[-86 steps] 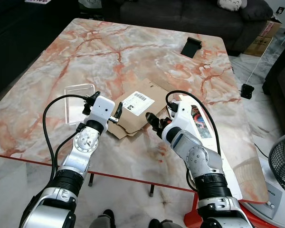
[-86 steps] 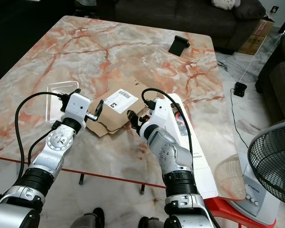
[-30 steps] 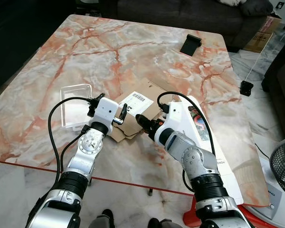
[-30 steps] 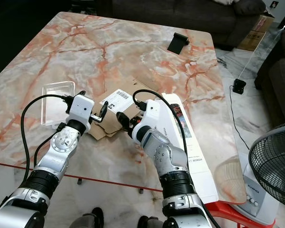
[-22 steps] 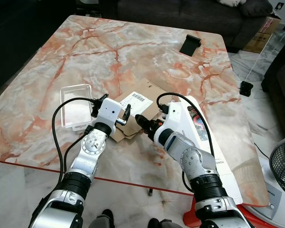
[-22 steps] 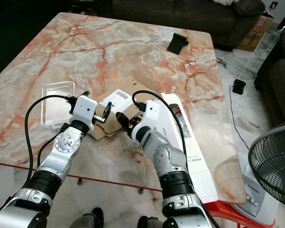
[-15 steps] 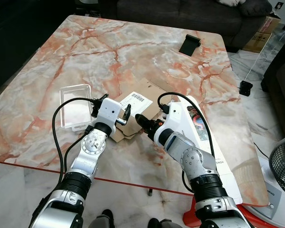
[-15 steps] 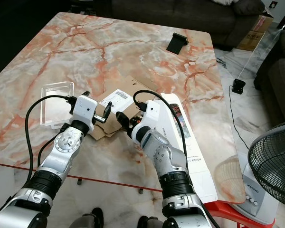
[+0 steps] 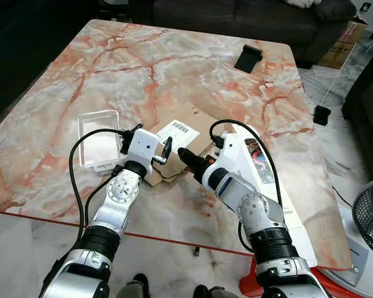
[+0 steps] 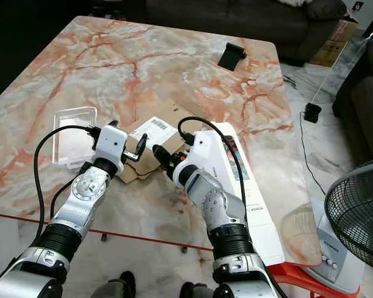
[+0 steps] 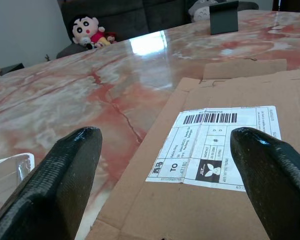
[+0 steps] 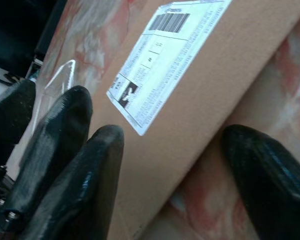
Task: Picking trash to rubbish bin
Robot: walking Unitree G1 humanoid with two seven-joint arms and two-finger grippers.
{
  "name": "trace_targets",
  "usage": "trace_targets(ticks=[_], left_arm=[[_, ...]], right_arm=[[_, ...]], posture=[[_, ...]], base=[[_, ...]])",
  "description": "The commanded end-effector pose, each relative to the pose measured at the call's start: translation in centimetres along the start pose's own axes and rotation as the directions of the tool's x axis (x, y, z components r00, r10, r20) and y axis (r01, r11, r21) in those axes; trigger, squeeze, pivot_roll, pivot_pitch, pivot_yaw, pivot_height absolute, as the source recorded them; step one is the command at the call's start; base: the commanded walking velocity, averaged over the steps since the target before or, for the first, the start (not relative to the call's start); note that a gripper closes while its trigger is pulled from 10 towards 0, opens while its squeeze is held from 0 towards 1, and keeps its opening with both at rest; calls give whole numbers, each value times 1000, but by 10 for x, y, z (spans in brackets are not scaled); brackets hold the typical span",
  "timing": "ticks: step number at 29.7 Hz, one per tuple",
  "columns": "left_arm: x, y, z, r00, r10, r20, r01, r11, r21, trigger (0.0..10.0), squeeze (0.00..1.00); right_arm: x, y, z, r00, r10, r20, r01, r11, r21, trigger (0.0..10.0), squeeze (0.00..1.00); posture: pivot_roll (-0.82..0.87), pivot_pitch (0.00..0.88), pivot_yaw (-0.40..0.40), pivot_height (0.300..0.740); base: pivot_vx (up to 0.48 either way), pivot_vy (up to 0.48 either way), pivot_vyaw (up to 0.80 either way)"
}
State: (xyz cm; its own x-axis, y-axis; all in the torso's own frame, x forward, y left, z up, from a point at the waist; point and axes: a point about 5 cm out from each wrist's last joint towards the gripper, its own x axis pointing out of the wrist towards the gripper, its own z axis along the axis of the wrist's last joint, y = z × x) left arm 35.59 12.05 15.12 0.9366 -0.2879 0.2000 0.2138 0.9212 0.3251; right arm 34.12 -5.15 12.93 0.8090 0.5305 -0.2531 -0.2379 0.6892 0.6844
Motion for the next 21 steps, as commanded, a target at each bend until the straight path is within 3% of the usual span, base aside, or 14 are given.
trace_targets(ticks=[1,21], left_arm=[[-1,-3,3,1000,-10,19,10,1000,-1,10000,0],[0,-3,4,1000,-10,21,10,1000,1,10000,0]], right_arm=[[13,32,-33,993,83,-85,-76,994,80,0,0],[14,30,-35,993,75,-92,-68,995,70,0,0]], posture=[[65,186,-108,740],[65,183,-111,740]], base=[[0,0,0],[0,0,0]])
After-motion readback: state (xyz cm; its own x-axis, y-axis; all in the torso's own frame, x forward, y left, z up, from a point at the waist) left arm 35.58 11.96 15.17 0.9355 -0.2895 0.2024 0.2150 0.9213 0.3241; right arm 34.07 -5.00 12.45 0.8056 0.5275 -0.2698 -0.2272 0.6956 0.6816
